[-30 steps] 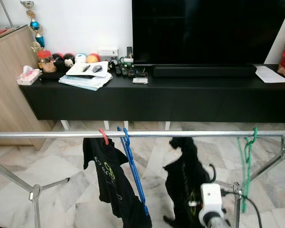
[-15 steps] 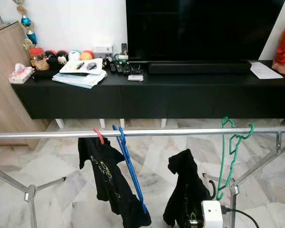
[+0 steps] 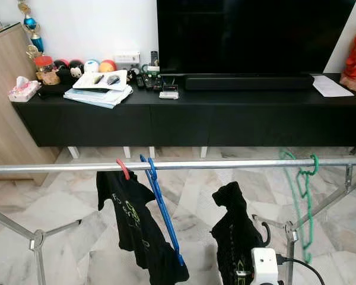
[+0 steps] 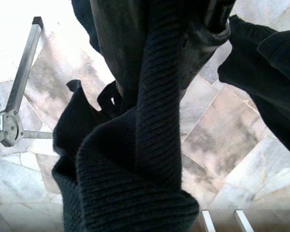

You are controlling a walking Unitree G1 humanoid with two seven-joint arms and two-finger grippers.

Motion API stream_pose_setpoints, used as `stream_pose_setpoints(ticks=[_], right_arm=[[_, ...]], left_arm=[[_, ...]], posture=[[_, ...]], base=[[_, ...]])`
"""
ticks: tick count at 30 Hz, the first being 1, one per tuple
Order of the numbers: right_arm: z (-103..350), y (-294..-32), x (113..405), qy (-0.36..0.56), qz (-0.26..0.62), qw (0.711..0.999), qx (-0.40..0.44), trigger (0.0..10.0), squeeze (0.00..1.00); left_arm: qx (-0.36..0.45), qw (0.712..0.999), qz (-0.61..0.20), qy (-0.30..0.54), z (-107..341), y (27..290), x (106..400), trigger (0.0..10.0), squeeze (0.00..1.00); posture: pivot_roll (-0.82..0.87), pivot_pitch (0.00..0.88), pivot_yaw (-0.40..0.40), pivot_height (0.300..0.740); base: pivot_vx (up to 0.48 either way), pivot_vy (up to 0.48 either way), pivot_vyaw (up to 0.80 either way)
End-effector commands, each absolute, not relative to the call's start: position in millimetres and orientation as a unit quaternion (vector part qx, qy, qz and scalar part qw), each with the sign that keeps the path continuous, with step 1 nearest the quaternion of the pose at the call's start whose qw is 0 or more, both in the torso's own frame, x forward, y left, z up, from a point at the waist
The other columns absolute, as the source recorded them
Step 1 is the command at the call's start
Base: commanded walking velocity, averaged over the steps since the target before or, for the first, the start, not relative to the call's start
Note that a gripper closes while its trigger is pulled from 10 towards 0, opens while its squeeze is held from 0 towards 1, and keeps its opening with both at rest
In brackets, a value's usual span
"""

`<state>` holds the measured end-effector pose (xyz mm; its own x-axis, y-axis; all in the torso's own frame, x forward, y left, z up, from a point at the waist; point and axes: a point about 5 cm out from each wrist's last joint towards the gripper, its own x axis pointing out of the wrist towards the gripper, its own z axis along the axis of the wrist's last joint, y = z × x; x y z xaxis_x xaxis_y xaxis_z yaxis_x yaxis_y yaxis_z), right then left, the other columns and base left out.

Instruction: Hang hanger

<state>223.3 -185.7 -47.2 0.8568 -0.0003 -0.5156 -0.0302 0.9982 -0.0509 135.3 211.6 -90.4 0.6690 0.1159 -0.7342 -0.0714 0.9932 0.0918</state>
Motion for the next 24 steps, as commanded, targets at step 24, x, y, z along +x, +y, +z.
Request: stream_pose_setpoints(ticks=[24], right_arm=[[-35.4,-184.0,237.7,0.235,0.013,0.972,-0.027,10.0,0.00]], left_arm=[[0.023,0.909,0.054,0.412,-91.2,215.5,133.1,10.0,0.00]], posture=[[-0.15,0.055,0.017,0.740]], base=[[-0.296,0.000,0.00]])
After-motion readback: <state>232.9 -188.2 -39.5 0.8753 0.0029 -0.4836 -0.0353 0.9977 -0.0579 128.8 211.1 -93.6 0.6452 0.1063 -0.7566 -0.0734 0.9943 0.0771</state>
